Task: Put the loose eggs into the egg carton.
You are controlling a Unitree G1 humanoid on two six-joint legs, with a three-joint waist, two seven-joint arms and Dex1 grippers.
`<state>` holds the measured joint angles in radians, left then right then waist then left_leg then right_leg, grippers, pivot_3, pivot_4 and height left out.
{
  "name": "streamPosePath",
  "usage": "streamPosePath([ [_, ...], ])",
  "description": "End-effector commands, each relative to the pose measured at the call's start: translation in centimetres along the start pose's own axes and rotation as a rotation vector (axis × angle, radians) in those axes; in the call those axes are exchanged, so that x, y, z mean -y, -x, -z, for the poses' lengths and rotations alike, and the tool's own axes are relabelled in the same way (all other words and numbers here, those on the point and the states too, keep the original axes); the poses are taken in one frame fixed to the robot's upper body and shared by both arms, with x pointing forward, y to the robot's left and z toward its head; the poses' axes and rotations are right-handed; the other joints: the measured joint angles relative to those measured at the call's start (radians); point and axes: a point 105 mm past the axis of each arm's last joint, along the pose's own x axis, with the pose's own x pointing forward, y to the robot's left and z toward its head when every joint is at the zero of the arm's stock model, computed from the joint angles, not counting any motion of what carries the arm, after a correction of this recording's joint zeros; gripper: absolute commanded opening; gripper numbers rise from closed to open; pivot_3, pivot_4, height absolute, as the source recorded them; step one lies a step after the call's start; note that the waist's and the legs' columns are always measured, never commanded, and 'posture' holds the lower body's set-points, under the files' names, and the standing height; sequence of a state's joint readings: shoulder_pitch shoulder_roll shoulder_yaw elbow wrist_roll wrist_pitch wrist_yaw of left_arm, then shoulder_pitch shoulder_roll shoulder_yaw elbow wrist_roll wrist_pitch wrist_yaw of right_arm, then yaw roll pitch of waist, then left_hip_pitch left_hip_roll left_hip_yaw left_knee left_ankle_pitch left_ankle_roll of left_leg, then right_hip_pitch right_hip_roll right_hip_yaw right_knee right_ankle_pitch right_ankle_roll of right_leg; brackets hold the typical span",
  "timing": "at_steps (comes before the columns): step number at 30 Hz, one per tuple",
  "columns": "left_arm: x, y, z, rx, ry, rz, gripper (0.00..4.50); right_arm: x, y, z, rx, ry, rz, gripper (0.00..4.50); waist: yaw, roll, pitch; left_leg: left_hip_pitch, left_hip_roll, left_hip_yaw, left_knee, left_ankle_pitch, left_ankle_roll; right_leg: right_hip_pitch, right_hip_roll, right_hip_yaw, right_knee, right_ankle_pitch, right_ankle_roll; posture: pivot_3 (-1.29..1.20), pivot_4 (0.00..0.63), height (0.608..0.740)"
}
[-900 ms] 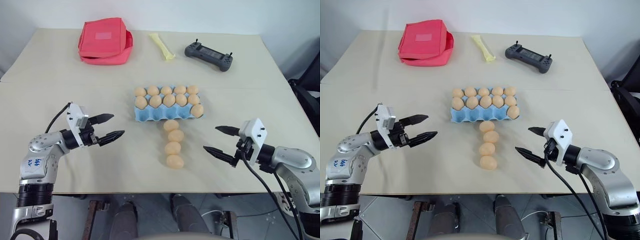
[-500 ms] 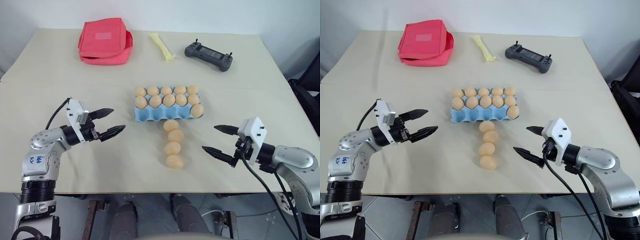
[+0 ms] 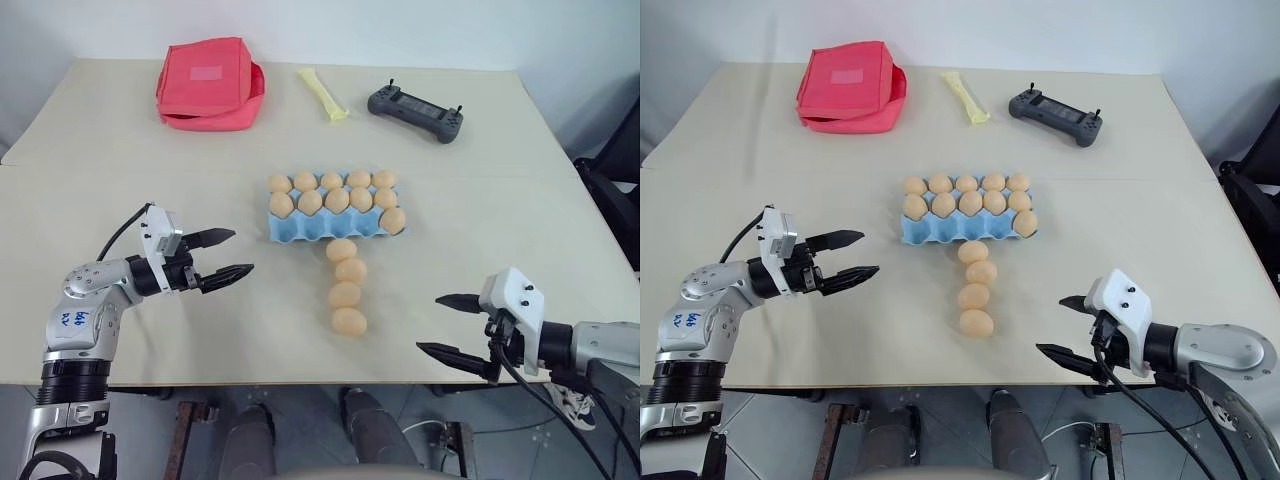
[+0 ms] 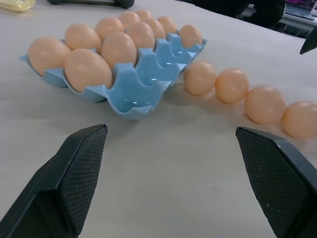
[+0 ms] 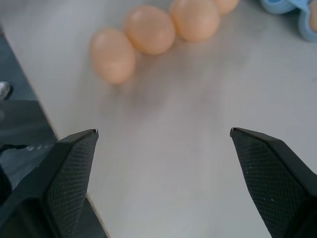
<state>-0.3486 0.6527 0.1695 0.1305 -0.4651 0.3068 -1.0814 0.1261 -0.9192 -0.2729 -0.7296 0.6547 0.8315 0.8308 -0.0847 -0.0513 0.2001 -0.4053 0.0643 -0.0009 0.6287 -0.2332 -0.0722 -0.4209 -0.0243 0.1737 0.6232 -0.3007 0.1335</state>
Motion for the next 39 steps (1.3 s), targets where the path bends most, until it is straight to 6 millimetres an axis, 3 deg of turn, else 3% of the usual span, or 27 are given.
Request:
streamPosePath([
  [1,0.3,-0.1,-1.0,0.012,-0.031,0.024,4.42,-1.0,-0.7,-1.0,0.016,0.054,-0.061,4.50,-0.001,0.000,0.000,0.000,0.000,0.000,0.000,0.000,0.000,0.000,0.000,0.000,-0.001,0.000,0.000,0.00,0.150,0.740],
  [18,2.3,1.0,-0.6,-0.001,-0.005,0.015,4.42,-2.6,-4.0,-1.1,0.073,0.077,-0.291,4.50,0.000,0.000,0.000,0.000,0.000,0.000,-0.001,-0.002,0.001,0.002,0.000,0.000,-0.003,-0.001,0.000,0.00,0.150,0.740],
  [27,2.3,1.3,-0.8,-0.015,-0.010,0.022,4.42,-1.1,-6.9,0.3,0.074,0.108,-0.355,4.50,-0.002,0.000,0.000,0.000,0.000,0.000,-0.001,-0.002,0.001,0.002,0.000,0.000,-0.003,-0.001,0.000,0.00,0.150,0.740],
  [39,2.3,1.5,-0.8,-0.020,-0.009,0.020,4.42,-1.1,-9.3,-0.9,0.106,0.129,-0.404,4.50,-0.001,0.000,0.000,0.000,0.000,0.000,-0.001,-0.002,0.001,0.002,0.000,-0.001,-0.003,-0.001,0.000,0.00,0.150,0.740],
])
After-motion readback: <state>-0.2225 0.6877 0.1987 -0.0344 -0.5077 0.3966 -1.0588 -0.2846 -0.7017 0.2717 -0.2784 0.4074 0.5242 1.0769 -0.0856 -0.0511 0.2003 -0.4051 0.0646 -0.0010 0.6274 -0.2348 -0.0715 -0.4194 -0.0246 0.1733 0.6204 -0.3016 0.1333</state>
